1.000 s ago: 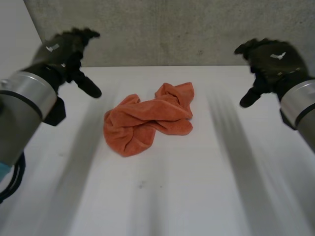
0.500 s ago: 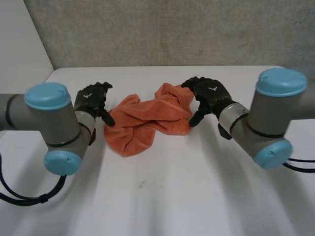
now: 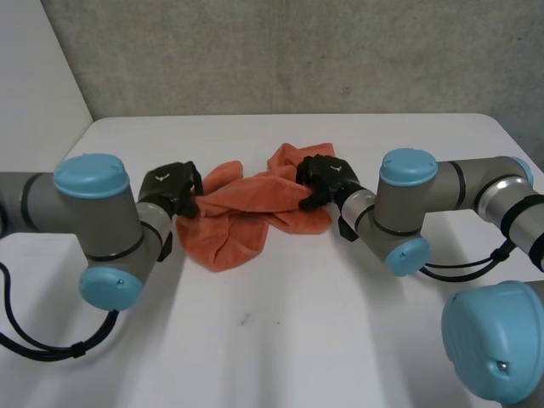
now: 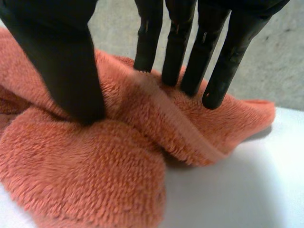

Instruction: Fold the laundry

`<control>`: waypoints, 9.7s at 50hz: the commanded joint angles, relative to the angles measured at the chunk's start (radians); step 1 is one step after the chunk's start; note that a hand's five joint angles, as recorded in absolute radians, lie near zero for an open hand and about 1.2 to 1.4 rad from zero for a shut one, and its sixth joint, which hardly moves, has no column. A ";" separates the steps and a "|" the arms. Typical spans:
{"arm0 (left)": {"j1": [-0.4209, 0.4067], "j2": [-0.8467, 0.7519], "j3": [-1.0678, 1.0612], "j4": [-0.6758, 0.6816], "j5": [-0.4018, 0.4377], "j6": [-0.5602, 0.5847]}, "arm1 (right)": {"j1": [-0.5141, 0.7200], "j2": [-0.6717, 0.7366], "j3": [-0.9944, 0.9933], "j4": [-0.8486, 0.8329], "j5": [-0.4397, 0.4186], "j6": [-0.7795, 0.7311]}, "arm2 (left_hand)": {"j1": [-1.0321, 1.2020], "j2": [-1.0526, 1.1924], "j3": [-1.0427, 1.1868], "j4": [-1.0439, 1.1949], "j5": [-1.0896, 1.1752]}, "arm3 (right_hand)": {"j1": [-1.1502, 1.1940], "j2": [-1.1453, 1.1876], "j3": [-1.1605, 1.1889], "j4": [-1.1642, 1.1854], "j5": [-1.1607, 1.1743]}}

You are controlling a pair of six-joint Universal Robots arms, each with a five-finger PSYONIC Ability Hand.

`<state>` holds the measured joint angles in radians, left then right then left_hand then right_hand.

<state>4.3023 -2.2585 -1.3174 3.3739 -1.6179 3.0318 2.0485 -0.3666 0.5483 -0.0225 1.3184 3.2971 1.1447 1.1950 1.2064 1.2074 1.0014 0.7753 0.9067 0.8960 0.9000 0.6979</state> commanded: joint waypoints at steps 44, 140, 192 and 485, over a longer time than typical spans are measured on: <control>-0.050 0.556 -0.355 -0.297 -0.037 -0.251 | -0.016 -0.839 0.794 0.228 -0.036 -0.534 | -0.931 -0.982 -0.993 -0.994 -0.962 | 0.621 0.490 0.500 0.496 0.524; 0.008 0.470 -0.295 -0.323 0.010 0.044 | -0.060 -0.752 0.998 -0.126 0.036 -0.528 | -0.922 -0.973 -0.984 -0.985 -0.954 | 0.621 0.490 0.500 0.496 0.524; -0.035 0.396 -0.444 -0.433 -0.103 -0.004 | -0.090 -0.730 1.050 -0.128 0.044 -0.567 | -0.532 -0.582 -0.594 -0.595 -0.563 | 0.621 0.490 0.500 0.496 0.524; 0.136 0.597 -0.395 0.285 -0.057 0.168 | -0.298 -0.374 0.687 -0.122 -0.070 -0.662 | 0.252 0.201 0.190 0.189 0.220 | 0.070 -0.061 -0.051 -0.055 -0.027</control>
<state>4.4392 -1.6599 -1.7119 3.6585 -1.6746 3.1997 1.7499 -0.7496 1.2499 -0.1442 1.2452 2.6355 1.2023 1.2182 1.2164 1.2169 1.0383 0.6063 0.7040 0.7267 0.7245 0.5169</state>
